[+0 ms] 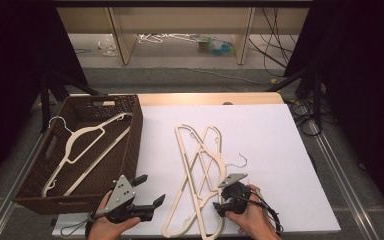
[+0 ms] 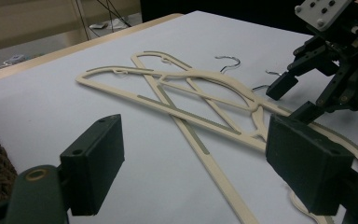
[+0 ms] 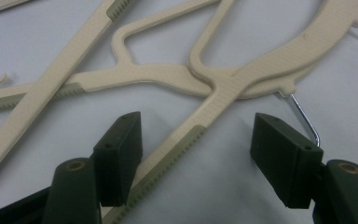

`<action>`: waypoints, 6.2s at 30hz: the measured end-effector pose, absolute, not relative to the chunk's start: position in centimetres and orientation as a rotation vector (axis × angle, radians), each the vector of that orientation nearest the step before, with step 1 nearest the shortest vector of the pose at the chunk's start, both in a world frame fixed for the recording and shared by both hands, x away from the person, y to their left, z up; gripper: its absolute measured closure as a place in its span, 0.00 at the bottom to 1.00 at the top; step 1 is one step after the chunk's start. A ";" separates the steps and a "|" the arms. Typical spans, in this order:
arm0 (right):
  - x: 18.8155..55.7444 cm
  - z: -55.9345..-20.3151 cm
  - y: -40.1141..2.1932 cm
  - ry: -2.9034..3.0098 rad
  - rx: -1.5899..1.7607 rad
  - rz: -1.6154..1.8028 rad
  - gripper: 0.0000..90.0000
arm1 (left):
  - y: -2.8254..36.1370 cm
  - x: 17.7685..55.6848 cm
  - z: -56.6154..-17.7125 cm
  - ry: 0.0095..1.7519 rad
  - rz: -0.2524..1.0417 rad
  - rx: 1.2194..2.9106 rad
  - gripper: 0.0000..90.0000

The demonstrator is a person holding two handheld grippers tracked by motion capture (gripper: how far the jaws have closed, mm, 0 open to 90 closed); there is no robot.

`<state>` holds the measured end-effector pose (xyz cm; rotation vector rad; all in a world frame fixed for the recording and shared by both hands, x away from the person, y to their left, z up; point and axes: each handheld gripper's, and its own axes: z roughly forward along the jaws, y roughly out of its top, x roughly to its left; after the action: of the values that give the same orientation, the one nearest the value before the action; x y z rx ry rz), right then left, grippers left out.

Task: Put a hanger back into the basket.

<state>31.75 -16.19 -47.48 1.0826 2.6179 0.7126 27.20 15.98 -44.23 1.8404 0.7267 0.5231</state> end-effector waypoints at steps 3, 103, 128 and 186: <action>31.8 -47.3 -16.3 2.634 1.113 0.694 0.46 | 16.0 27.2 -44.2 0.726 0.524 1.841 0.22; 31.6 -42.6 -20.3 2.794 0.732 0.709 0.88 | 4.2 37.4 -46.8 0.478 0.417 2.266 0.65; 32.0 -41.4 -22.4 2.776 0.620 0.753 0.67 | 3.6 36.1 -43.2 0.237 0.423 2.328 0.80; 31.3 -42.3 -23.4 2.519 0.853 1.087 0.30 | 22.5 36.5 -26.4 0.782 0.533 1.787 0.95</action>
<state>31.35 -23.42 -42.33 0.8530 2.5193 1.0874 36.47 22.50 -26.43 1.7868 0.7816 0.5335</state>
